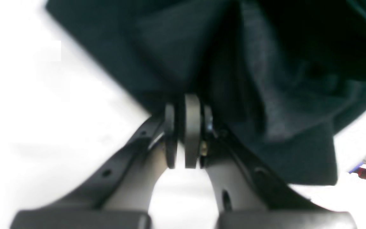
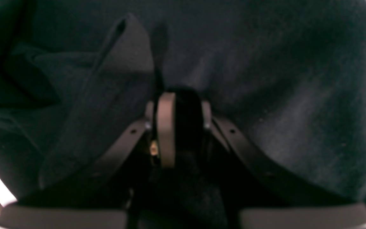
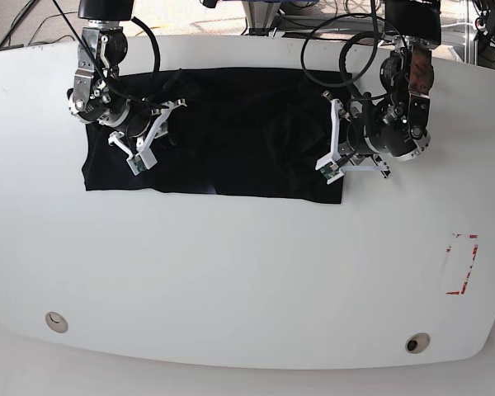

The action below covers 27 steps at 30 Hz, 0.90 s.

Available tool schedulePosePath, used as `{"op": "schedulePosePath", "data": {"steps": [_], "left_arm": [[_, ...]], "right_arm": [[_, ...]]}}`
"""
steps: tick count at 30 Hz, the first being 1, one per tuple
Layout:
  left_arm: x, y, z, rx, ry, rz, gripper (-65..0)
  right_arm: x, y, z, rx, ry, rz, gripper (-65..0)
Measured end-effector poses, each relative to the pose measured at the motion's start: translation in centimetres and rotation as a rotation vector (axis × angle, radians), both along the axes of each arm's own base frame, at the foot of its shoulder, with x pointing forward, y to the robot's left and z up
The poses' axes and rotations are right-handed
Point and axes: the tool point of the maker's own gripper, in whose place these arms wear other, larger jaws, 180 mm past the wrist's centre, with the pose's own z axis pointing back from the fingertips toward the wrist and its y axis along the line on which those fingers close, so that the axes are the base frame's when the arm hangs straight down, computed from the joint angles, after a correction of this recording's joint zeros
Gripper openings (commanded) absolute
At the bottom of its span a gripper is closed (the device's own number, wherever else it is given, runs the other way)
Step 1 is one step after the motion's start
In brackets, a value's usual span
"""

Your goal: Layout the t-shirt on the table in an organized manner, then fold the t-shirt properly

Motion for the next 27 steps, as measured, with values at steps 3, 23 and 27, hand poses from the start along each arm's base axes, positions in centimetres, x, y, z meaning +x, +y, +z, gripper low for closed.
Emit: {"op": "schedulePosePath", "data": {"steps": [3,23,27], "left_arm": [[-0.6,-1.6,-0.2,-0.01,0.01,-0.045,-62.9],[-0.9,-13.1,4.3,-0.186,-0.095,-0.28,-63.2],[-0.3,-11.2,3.8,-0.15,-0.095,-0.251,-63.2]], "right_arm": [[0.0,0.0,0.0,0.001,0.0,0.0,-54.9],[0.0,0.0,0.0,0.001,-0.001,0.0,-54.9],[0.0,0.0,0.0,0.001,0.0,0.0,-54.9]]}}
